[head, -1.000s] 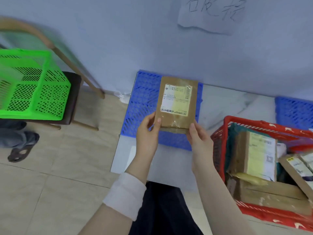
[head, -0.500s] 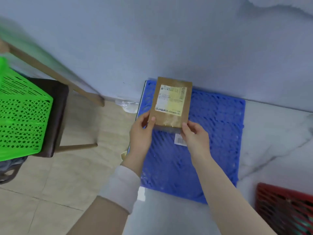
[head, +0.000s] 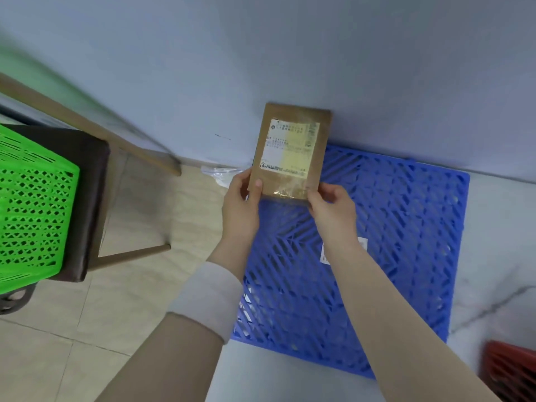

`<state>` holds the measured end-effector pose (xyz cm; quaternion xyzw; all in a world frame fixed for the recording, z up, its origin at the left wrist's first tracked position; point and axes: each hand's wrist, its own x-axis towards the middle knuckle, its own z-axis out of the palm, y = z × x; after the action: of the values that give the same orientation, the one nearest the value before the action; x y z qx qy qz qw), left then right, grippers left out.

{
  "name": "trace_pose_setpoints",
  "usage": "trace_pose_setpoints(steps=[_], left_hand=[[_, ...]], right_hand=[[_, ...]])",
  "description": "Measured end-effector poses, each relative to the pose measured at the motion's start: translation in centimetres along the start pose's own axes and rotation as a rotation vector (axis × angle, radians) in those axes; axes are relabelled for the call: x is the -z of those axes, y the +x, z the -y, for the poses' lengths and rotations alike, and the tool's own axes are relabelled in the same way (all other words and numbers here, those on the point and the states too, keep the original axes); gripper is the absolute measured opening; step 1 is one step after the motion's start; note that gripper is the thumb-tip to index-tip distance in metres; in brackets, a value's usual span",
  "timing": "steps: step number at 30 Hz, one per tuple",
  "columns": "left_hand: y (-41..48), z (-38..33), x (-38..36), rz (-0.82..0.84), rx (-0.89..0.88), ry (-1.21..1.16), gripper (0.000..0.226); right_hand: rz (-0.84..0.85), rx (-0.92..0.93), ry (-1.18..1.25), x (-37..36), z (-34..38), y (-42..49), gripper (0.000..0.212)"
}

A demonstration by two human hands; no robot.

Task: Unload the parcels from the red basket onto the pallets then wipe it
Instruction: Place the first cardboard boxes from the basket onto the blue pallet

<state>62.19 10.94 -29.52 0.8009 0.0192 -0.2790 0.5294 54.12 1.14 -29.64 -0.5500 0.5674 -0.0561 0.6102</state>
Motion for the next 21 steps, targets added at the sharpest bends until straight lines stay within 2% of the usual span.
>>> trace_pose_setpoints(steps=[4, 8, 11, 15, 21], left_hand=[[0.2, -0.1, -0.3, 0.006, 0.003, 0.061, 0.036], [-1.3, -2.1, -0.4, -0.088, -0.07, 0.306, 0.048], [-4.8, -4.0, -0.2, -0.079, -0.226, 0.545, 0.038], [-11.3, -5.8, -0.1, 0.064, -0.364, 0.876, 0.036], [-22.1, -7.3, -1.9, 0.21, -0.566, 1.046, 0.037]], right_hand=[[0.018, -0.042, 0.038, 0.0, 0.3, -0.1, 0.031], [0.054, 0.036, -0.101, 1.5, 0.9, -2.1, 0.055], [0.002, 0.178, -0.275, 4.2, 1.4, -5.3, 0.049], [-0.038, 0.323, -0.563, 9.2, 1.7, -11.0, 0.046], [-0.159, 0.422, -0.75, 17.8, 1.5, -20.0, 0.042]])
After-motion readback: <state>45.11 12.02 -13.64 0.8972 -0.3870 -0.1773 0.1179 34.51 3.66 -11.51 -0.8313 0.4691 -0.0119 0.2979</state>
